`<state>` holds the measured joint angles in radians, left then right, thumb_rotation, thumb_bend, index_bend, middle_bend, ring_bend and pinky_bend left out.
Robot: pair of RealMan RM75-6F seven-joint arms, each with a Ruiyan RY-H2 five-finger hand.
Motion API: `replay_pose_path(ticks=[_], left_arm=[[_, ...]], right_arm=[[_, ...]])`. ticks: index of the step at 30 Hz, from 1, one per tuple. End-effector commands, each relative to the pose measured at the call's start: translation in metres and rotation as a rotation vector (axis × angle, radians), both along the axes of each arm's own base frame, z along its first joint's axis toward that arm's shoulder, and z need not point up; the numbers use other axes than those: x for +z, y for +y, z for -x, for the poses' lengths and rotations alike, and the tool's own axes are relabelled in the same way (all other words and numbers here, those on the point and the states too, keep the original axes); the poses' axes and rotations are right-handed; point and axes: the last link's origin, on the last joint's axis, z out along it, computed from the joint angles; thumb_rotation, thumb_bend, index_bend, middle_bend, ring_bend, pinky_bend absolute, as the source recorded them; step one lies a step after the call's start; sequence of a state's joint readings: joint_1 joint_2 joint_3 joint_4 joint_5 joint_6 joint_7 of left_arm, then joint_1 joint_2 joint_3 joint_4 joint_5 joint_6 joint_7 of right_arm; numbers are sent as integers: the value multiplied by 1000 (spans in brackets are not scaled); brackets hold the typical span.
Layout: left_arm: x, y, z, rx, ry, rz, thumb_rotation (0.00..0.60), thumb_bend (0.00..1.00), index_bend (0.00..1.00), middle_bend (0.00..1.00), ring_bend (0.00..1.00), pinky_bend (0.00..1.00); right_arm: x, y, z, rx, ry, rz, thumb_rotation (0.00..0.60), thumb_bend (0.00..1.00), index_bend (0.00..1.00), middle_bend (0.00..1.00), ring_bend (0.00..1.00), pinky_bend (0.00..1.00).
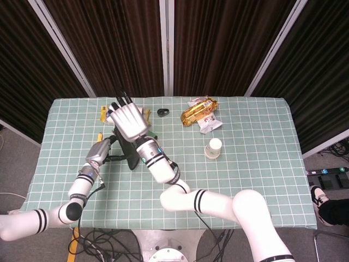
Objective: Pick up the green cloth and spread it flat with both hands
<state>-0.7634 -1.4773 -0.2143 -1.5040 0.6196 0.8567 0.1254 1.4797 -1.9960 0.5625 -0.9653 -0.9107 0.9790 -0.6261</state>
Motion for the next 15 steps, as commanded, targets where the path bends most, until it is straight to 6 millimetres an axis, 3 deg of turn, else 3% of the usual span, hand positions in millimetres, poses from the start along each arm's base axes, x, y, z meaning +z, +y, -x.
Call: replay_pose_path(ticks=[1,6,15], left_arm=[[-5,-1,4,25,1,8,344,29,228,160,138,292],[-9,-1,11,44,3,9,480,64,235,160,138,295],[-4,-3,14,37,0,-26,539,91,318,160,138,296]], right_arm=[[5,2,1,0,-29,-8,600,434,845,363,163,12],[19,4,7,11,-58,-5,600,435,845,362,163,13],[34,6,21,17,-74,-11,600,434,845,361,163,13]])
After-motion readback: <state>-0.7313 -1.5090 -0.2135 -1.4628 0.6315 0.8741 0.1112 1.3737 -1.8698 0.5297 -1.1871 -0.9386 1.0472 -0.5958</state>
